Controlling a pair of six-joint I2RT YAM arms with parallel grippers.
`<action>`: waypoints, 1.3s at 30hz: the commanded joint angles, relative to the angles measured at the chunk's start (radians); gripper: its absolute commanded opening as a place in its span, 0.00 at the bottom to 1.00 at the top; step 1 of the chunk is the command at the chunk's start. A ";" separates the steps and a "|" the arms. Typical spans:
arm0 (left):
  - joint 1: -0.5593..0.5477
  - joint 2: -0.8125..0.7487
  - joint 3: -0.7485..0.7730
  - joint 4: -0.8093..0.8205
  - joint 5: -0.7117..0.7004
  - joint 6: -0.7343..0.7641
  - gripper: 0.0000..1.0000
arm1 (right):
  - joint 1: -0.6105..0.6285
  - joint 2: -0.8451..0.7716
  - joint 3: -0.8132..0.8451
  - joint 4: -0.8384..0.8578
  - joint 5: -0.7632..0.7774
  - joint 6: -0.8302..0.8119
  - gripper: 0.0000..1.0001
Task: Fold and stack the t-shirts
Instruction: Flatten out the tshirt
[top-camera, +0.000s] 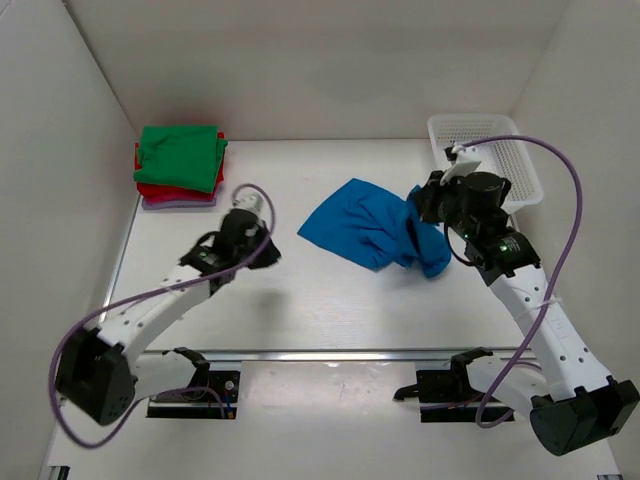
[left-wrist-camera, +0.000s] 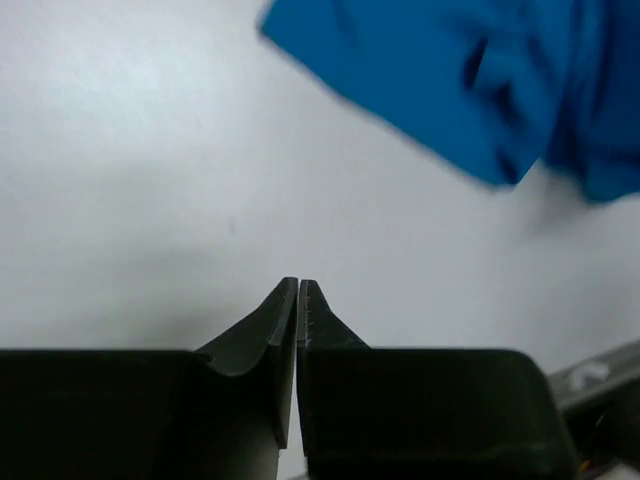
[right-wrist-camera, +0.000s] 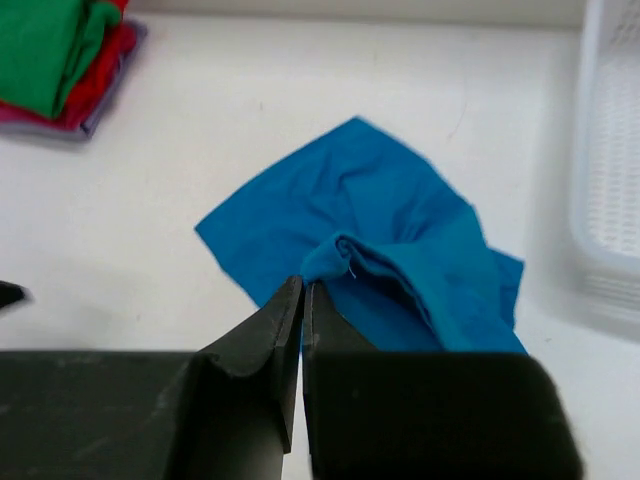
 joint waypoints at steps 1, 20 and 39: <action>-0.149 0.078 -0.006 0.226 0.053 -0.075 0.17 | 0.044 -0.003 -0.013 0.089 0.025 0.011 0.00; -0.241 0.891 0.542 0.386 -0.008 -0.348 0.57 | -0.060 0.027 -0.099 0.155 -0.053 0.011 0.00; -0.287 1.113 0.832 0.141 -0.027 -0.310 0.54 | -0.103 0.019 -0.129 0.184 -0.093 0.003 0.00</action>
